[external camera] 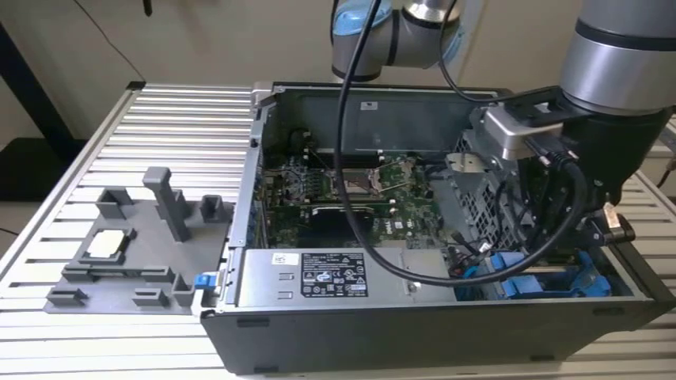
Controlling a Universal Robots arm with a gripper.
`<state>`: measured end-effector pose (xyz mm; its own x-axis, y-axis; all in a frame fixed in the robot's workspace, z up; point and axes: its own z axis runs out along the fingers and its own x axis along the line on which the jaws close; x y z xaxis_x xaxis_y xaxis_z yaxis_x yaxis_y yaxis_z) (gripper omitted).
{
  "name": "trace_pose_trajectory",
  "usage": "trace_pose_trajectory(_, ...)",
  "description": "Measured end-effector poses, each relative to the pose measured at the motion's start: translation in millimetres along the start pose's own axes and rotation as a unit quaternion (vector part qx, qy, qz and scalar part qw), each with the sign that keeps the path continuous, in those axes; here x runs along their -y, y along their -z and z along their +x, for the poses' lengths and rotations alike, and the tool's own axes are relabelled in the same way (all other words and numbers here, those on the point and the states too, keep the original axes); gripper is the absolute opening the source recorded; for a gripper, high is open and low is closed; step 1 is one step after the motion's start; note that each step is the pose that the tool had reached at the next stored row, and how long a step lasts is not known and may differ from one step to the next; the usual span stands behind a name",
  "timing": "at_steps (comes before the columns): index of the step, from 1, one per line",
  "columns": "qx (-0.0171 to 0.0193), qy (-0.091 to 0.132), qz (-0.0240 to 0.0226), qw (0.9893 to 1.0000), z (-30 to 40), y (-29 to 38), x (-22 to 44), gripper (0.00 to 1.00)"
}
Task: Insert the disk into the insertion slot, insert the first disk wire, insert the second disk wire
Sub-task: 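Insert the second disk wire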
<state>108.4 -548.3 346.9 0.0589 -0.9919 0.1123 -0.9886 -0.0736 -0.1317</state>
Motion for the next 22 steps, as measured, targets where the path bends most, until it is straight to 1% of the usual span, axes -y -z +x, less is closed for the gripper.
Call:
trace_pose_trajectory(1,-0.0007,-0.005,0.0000,1.0000,-0.1,-0.4,0.0,0.16)
trace_pose_trajectory(3,-0.0012,-0.008,0.0018,1.0000,-0.4,-1.1,0.0,0.16)
trace_pose_trajectory(7,-0.0017,-0.009,0.0079,0.9999,-0.9,-2.4,0.3,0.16)
trace_pose_trajectory(11,-0.0020,-0.010,0.0123,0.9999,-1.3,-4.2,0.8,0.16)
trace_pose_trajectory(13,-0.0021,-0.011,0.0132,0.9999,-1.9,-4.8,1.5,0.16)
trace_pose_trajectory(17,-0.0026,-0.013,0.0133,0.9998,-2.8,-5.8,3.8,0.16)
trace_pose_trajectory(22,-0.0030,-0.015,0.0143,0.9998,-4.1,-7.7,4.3,0.16)
